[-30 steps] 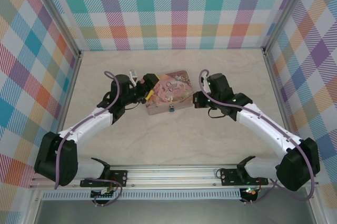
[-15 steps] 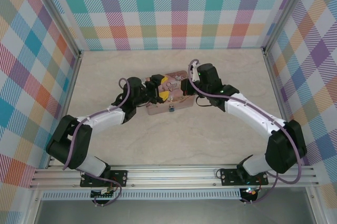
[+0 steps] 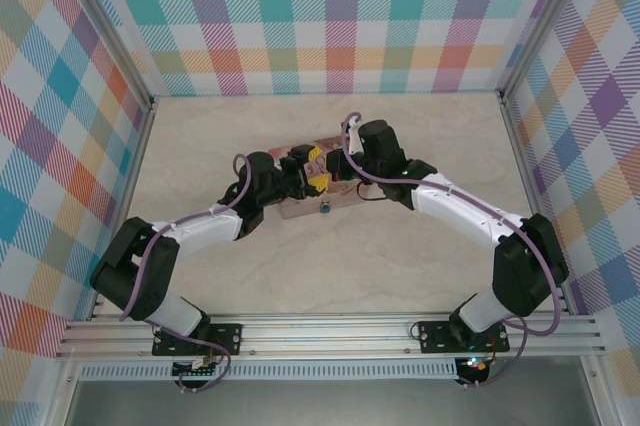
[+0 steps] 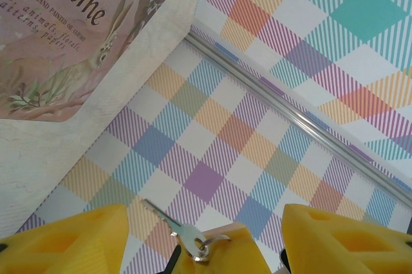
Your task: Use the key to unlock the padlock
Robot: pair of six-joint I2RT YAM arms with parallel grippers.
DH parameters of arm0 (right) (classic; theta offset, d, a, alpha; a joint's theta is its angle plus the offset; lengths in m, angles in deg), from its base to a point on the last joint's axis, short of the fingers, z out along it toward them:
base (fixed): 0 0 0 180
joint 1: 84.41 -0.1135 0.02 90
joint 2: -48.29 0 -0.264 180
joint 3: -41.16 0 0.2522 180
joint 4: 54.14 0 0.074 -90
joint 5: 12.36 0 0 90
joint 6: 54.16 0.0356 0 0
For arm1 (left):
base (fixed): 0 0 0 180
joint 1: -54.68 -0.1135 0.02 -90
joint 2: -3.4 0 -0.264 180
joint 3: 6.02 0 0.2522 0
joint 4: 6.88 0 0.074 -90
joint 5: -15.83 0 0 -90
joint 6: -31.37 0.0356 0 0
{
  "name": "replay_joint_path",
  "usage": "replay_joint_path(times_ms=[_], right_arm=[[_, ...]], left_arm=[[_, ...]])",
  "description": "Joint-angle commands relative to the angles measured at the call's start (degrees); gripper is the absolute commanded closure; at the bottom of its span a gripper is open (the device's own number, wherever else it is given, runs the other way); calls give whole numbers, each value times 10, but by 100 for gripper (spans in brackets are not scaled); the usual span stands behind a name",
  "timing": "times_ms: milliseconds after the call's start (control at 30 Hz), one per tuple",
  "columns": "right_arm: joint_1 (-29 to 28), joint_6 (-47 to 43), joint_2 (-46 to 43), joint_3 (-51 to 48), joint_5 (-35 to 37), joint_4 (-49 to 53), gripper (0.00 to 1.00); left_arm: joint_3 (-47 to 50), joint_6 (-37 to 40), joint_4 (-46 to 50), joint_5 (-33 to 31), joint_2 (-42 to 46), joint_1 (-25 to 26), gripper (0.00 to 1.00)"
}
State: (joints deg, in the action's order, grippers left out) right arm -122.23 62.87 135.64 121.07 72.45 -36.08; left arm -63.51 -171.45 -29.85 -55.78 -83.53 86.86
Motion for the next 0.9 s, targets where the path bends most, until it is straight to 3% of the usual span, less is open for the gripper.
replay_joint_path(times_ms=[0, 200, 867], right_arm=[[-5, 7, 6, 16, -14, -36, 99], [-5, 14, 4, 11, -32, -41, 99], [-5, 20, -38, -35, -18, -30, 99]], left_arm=[[-1, -43, -33, 5, -9, 7, 36], [-6, -50, -49, 7, -22, 9, 47], [7, -57, -56, -8, -29, 10, 70]])
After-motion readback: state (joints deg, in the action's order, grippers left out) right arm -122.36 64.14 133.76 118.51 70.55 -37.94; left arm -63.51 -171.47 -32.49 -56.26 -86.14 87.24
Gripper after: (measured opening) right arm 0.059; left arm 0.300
